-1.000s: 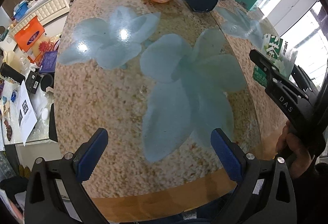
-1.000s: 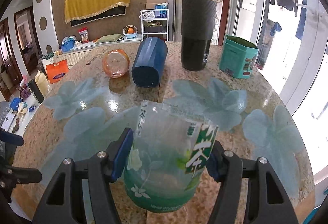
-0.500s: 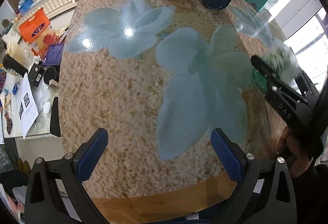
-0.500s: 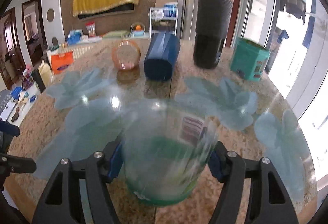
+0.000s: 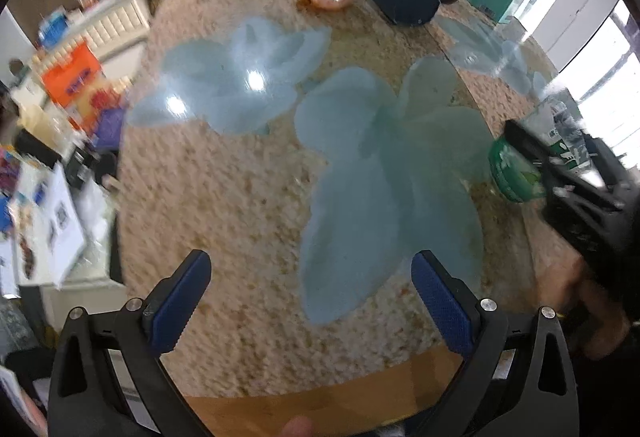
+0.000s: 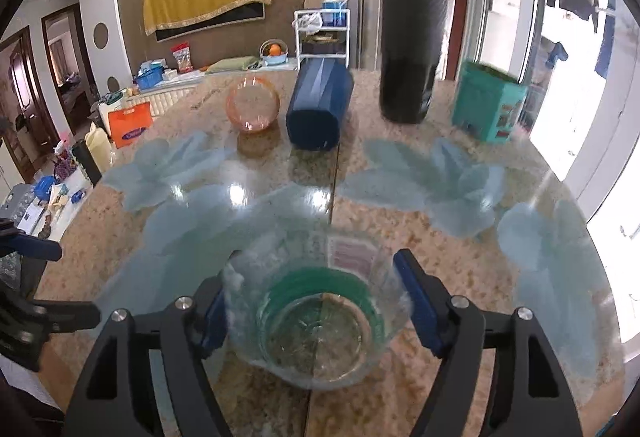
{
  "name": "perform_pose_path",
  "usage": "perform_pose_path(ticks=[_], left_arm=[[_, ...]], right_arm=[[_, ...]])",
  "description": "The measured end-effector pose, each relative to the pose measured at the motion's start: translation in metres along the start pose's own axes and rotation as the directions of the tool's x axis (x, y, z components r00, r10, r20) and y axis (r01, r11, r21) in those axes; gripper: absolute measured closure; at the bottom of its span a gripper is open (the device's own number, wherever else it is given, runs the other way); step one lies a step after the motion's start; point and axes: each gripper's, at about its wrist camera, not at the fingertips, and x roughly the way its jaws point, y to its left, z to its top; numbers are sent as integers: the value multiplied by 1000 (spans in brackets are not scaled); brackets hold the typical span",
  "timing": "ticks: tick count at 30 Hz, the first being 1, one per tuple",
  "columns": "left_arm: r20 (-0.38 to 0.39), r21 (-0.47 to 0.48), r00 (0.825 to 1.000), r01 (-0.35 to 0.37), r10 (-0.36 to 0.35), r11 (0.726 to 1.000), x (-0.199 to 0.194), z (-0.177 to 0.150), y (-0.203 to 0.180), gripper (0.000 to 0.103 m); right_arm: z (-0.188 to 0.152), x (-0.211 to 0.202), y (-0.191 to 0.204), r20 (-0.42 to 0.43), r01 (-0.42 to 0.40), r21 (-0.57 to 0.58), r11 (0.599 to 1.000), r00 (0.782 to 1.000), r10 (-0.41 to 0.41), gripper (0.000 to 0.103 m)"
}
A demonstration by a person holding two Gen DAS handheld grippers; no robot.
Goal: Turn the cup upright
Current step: 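Lower the held cup upright onto the table with the right gripper, then open the right gripper and withdraw it from the cup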
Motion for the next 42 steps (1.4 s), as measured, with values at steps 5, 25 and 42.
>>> perform_pose_path(ticks=[5,25,42], left_arm=[[18,-11,1000,-1,2,1000,-17,8,-4,0],[217,-136,976,10,20,991,-153,32,-62,0],[275,-76,961,25,-3,997,-196,41,-102,0]], right_arm=[[22,-43,-5,70,-20,14,1000,997,19,4],[83,-162,-58,47,-112,-10,994,993,112,0],[77,-179,-69,-92,-82,54,995,992,87,0]])
